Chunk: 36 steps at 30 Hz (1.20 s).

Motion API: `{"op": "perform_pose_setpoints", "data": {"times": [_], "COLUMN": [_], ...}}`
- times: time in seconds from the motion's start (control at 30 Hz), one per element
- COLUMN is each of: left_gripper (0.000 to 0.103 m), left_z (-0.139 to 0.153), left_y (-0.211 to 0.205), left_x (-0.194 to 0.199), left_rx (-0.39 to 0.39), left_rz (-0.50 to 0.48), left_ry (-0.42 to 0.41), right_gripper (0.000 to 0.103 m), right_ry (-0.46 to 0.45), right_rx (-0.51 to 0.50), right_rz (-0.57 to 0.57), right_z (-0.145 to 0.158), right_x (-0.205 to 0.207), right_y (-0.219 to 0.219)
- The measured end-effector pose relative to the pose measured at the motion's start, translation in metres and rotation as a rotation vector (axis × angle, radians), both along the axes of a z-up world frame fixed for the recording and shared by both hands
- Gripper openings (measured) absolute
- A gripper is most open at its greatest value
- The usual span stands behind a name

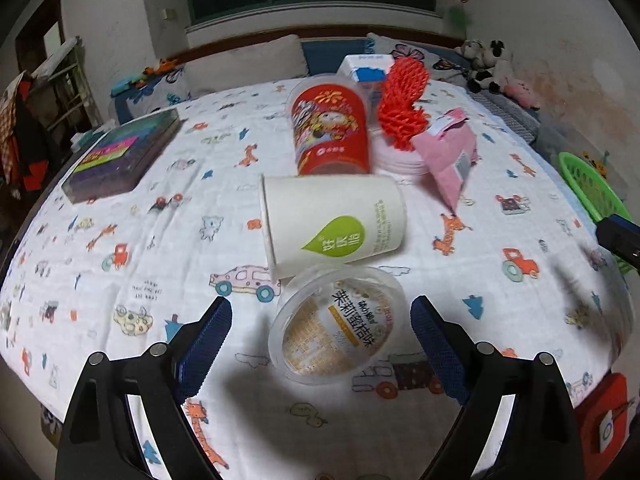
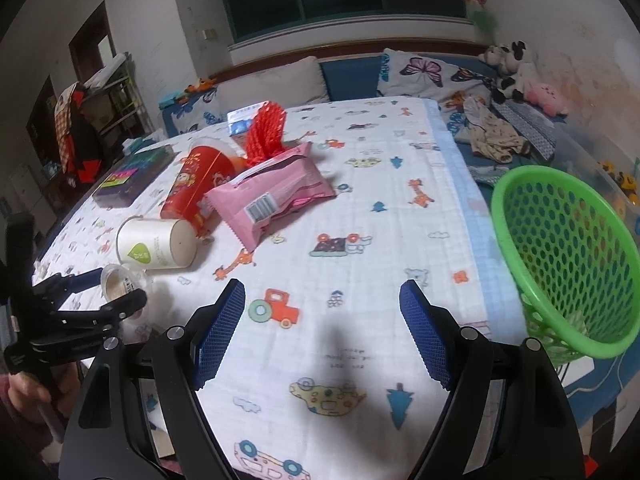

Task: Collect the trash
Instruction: 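Grasp the small clear cup with the left tool while the right tool grasps the white paper cup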

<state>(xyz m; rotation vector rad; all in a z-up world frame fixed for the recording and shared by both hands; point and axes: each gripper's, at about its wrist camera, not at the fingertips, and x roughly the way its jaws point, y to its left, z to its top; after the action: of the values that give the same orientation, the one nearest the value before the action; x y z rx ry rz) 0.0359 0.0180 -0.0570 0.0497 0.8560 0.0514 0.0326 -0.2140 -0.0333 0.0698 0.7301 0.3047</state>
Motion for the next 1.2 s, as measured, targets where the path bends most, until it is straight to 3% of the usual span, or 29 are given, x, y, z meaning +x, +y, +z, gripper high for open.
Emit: {"op": "perform_pose_setpoints", "data": {"times": [0.47,0.73,0.8,0.87,0.9,1.2], "left_gripper": [0.083,0.083,0.080,0.065,0.063,0.062], "left_z": [-0.012,-0.014,-0.015,-0.016,-0.016,0.007], "left_y": [-0.003,-0.005,-0.002,0.001,0.003,0.025], "left_x": [0.002,0.004,0.006,0.008,0.008,-0.004], "left_rx": [-0.063,-0.039,-0.057,-0.065,-0.076,-0.105], "left_rz": [-0.002,0.012,0.024,0.029,0.029,0.032], "left_ry": [0.027,0.028,0.038,0.049,0.052,-0.005], "right_gripper": [0.080,0.079,0.079,0.079,0.079,0.079], "right_ry": [0.008,0.015,0.016,0.015,0.015,0.016], "right_rx": [-0.015,-0.019,-0.019,-0.022,-0.024,-0.044], "right_rz": [0.046,0.055,0.060,0.067,0.072,0.196], "right_z": [-0.003,-0.005,-0.005,-0.005,-0.005,0.001], "right_x": [0.005,0.005,0.006,0.006,0.006,0.014], "right_y": [0.019,0.021,0.022,0.024,0.025,0.055]}}
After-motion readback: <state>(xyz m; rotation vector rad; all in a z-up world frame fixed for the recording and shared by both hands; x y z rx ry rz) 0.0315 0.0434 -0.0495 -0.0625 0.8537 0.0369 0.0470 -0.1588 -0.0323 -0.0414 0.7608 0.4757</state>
